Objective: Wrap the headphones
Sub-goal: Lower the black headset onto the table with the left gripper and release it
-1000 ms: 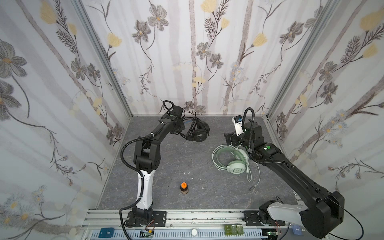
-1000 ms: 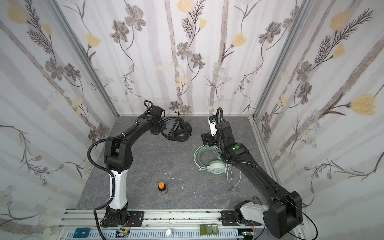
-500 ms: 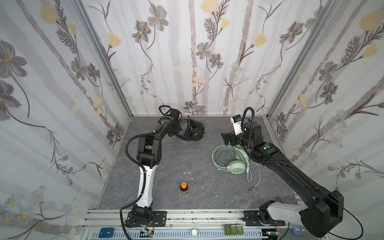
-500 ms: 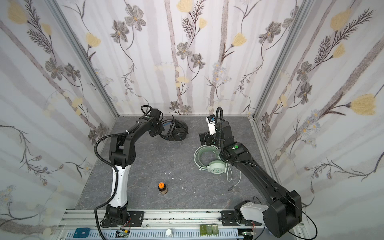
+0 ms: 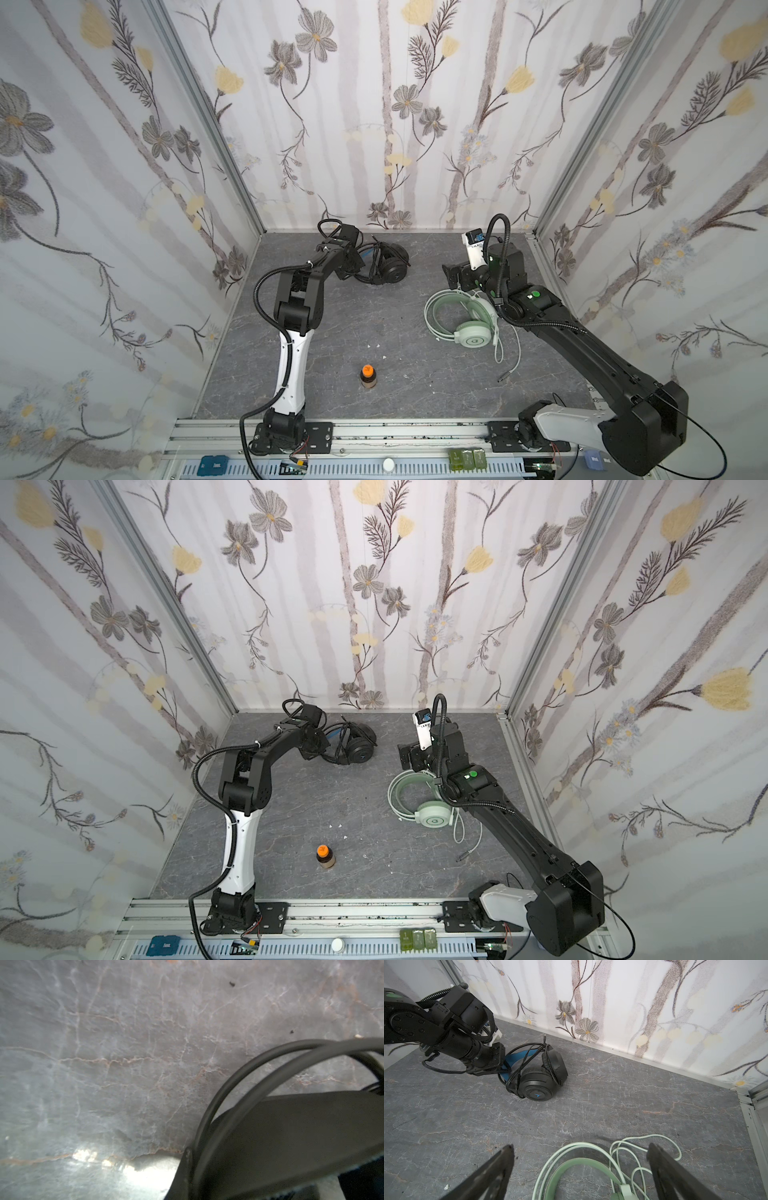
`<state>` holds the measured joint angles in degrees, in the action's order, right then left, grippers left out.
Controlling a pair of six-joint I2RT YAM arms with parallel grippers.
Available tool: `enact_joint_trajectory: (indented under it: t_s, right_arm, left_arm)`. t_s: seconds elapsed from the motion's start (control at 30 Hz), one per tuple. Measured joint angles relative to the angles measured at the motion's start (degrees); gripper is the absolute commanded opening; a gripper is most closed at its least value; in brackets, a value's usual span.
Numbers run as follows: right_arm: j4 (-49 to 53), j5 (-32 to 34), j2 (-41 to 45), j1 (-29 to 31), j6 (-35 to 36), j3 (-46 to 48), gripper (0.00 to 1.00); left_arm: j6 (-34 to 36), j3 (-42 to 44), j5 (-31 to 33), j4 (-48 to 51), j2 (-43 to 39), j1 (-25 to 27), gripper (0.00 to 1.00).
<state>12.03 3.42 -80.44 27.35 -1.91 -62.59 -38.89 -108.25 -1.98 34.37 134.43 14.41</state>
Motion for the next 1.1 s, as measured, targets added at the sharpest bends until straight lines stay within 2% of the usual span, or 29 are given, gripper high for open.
enact_joint_trajectory:
  t_s: [0.2,0.3,0.4,0.47,0.73,1.1]
  right_arm:
    - [-0.33,0.24,-0.63,0.00,-0.20,-0.09,1.00]
    - [-0.66,0.55,-1.22,0.00,-0.61,-0.26,1.00]
    - [-1.16,1.07,-1.79,0.00,-0.85,-0.92,1.00]
    - [-1.84,1.27,-1.97,0.02,-0.96,-1.27,1.00]
    - [-2.38,2.54,-2.51,0.39,-1.68,-1.31,1.00]
    - [-2.38,3.48,-2.80,1.27,-2.14,-1.70,1.00]
  left_arm:
    - [-0.57,0.96,-0.70,-2.05,-0.46,-0.15,0.30]
    - [-0.57,1.40,-1.16,-2.40,-0.81,-0.33,0.40]
    - [-0.52,2.14,-1.27,-2.38,-1.64,-0.68,0.55]
    - [-0.50,3.04,-1.29,-2.45,-2.71,-0.96,0.59]
    - [0.42,9.29,-1.88,-3.91,-9.09,-1.20,0.66]
    - [2.54,16.00,-3.13,-3.87,-16.90,-2.08,0.68]
